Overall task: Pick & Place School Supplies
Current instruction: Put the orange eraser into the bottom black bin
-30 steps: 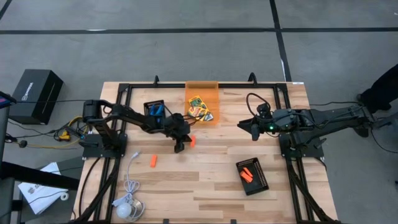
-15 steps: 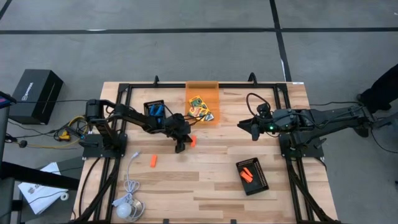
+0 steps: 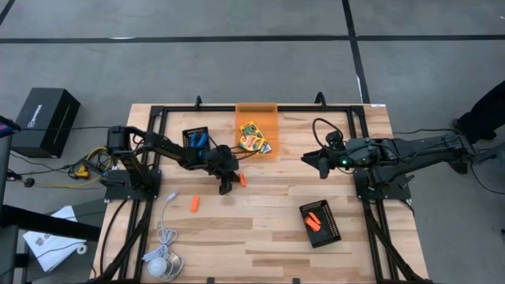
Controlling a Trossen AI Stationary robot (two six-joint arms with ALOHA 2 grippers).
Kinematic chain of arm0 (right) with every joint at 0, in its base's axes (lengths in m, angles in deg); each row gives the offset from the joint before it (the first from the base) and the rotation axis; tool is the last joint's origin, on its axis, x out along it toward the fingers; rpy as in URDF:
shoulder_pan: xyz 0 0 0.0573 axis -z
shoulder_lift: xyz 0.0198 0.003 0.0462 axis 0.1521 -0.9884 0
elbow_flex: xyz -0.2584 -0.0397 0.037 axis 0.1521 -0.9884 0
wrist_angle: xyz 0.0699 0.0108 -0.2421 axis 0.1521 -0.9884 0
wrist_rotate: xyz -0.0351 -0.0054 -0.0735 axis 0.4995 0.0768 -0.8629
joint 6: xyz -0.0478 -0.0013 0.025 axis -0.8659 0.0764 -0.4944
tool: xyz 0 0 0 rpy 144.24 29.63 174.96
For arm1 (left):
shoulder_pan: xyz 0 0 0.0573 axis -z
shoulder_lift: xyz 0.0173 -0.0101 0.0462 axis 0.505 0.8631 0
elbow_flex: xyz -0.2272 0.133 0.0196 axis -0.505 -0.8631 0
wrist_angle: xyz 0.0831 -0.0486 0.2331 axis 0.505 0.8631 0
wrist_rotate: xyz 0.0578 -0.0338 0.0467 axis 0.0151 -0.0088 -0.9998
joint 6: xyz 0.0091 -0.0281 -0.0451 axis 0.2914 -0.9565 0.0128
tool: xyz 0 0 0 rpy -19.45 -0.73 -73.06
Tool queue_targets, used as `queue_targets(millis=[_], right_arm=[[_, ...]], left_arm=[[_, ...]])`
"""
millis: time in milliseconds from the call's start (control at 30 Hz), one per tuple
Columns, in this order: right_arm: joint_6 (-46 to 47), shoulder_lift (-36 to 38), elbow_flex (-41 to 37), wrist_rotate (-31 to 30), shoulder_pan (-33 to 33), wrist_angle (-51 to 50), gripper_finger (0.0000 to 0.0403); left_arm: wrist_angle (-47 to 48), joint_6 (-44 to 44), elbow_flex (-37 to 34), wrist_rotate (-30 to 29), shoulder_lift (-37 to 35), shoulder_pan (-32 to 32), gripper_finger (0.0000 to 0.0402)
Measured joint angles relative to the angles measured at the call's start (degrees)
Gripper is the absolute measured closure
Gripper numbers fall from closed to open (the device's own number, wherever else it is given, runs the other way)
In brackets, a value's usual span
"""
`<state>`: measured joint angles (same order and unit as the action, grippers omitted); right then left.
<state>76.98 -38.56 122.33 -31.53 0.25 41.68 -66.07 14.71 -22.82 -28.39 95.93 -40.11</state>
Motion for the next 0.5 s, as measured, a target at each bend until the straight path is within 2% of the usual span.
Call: queue_targets(millis=[500], right_arm=[[-0.74,0.00,0.00,0.04,0.00,0.00,0.0283]], left_arm=[[-4.38,-4.23,-0.35,0.70,0.22,0.07,0.0401]])
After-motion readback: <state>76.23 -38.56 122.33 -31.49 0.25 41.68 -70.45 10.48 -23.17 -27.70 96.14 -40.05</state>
